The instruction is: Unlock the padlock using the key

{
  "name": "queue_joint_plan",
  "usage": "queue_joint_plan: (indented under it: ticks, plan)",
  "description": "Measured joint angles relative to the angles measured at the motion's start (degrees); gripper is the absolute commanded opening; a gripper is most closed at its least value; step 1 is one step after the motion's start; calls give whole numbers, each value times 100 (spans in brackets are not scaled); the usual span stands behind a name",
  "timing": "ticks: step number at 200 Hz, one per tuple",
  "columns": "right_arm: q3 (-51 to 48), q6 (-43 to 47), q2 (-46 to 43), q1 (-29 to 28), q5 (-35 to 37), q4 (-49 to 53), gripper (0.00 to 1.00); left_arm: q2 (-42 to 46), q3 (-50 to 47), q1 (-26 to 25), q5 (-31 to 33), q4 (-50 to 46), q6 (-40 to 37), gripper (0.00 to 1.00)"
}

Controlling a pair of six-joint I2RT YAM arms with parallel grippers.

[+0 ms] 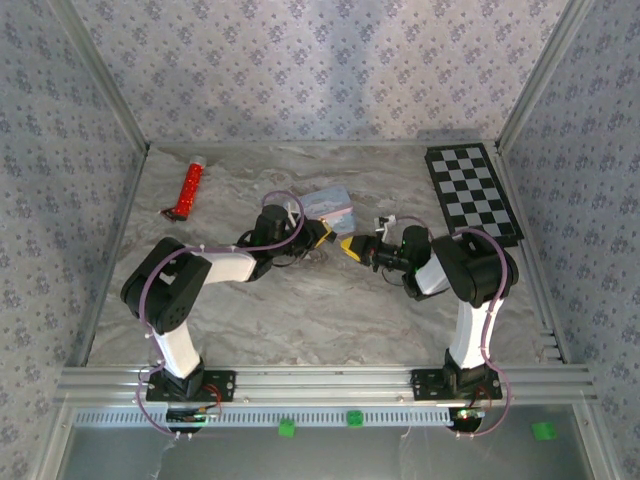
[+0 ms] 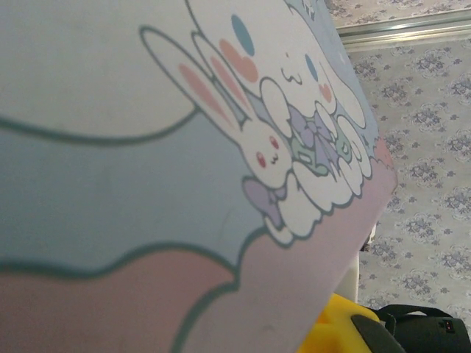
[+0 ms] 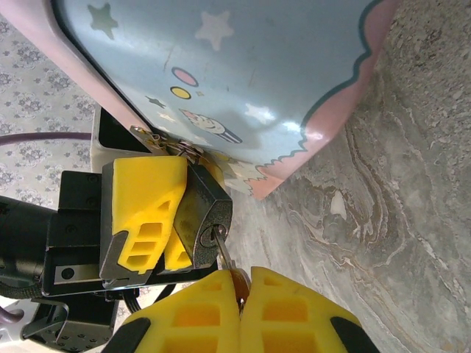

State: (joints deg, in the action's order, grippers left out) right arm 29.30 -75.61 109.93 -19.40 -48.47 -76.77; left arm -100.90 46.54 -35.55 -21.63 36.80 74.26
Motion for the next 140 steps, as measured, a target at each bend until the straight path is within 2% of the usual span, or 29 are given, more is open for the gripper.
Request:
queue_joint_plan:
  ticks: [140]
  plan:
    - [101, -146, -236, 20, 15, 455, 0, 0, 0, 0, 50, 63, 0, 5]
